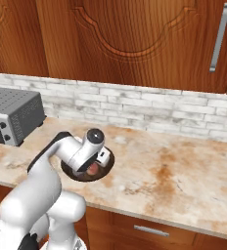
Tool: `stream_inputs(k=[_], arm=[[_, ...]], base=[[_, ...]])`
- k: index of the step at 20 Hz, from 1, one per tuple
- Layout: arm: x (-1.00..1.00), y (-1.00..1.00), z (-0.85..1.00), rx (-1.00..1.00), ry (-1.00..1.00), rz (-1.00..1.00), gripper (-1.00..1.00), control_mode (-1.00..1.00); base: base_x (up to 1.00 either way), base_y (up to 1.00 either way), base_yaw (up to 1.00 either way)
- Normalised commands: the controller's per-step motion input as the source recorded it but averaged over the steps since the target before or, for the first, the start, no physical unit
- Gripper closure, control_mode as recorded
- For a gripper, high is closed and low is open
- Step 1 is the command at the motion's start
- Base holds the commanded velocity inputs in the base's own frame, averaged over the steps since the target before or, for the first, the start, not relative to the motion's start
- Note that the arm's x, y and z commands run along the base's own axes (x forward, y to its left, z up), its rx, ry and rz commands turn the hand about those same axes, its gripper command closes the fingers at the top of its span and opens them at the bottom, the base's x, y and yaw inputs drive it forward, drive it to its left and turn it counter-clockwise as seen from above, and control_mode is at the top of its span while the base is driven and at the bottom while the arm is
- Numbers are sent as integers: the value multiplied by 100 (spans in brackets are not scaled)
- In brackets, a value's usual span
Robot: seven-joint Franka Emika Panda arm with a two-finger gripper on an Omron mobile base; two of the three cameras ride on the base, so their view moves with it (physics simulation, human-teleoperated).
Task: Take the peach, potato, and eggplant from the freezer and place them in the bowl on the counter.
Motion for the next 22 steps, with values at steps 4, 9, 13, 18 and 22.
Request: stream_inputs(k=[4, 9, 13, 18, 22], arm=[[26, 6, -45, 0, 12, 0, 100, -100], [17, 1, -56, 0, 7, 0, 100, -100], [-1, 1, -20, 0, -1, 0, -100, -100], [-31, 0, 3, 0, -13, 1, -100, -100], [-40, 7, 16, 0, -24, 2, -100, -100]], base=[[0, 0, 0], [0, 0, 0], [0, 0, 0], [0, 0, 0], [0, 0, 0]])
